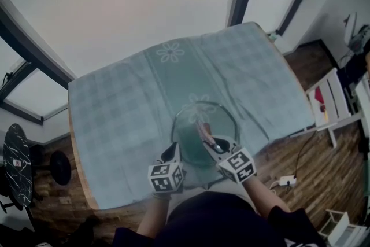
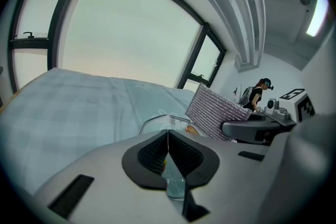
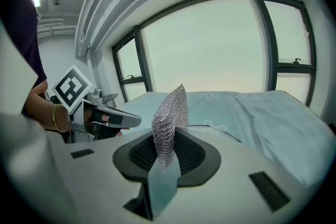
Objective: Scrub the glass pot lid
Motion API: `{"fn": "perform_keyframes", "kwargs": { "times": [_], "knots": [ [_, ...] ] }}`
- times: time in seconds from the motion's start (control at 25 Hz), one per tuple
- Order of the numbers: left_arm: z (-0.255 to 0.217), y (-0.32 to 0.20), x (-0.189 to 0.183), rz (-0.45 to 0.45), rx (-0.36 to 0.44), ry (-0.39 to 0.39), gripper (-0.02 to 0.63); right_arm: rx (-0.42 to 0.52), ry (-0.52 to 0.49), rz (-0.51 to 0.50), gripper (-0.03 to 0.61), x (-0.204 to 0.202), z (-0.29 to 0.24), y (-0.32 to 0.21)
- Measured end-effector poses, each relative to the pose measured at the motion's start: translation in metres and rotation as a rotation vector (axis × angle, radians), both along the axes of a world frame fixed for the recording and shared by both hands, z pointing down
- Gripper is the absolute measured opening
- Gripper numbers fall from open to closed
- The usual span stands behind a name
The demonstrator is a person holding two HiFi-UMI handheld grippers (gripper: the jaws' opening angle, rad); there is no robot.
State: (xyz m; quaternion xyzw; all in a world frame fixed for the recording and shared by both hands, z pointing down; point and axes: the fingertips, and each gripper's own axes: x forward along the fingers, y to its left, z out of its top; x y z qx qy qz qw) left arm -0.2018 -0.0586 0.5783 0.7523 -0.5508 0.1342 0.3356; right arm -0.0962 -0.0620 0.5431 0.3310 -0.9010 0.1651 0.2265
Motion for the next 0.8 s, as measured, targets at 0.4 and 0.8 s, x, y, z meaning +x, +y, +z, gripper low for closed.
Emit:
{"fn": "perform_keyframes", "kwargs": {
  "times": [0.4,0.8],
  "knots": [
    [0.006,-0.010,0.027,-0.125,-0.028,0.002,0.003,0.007,0.076,-0.066,0.081,0.048,0.006,-0.052],
    [0.009,-0.015,0.048,-0.237,-0.056,-0.013,0.005,0.005,0.188,-0.196,0.081,0.069,0.040,-0.089]
  ]
}}
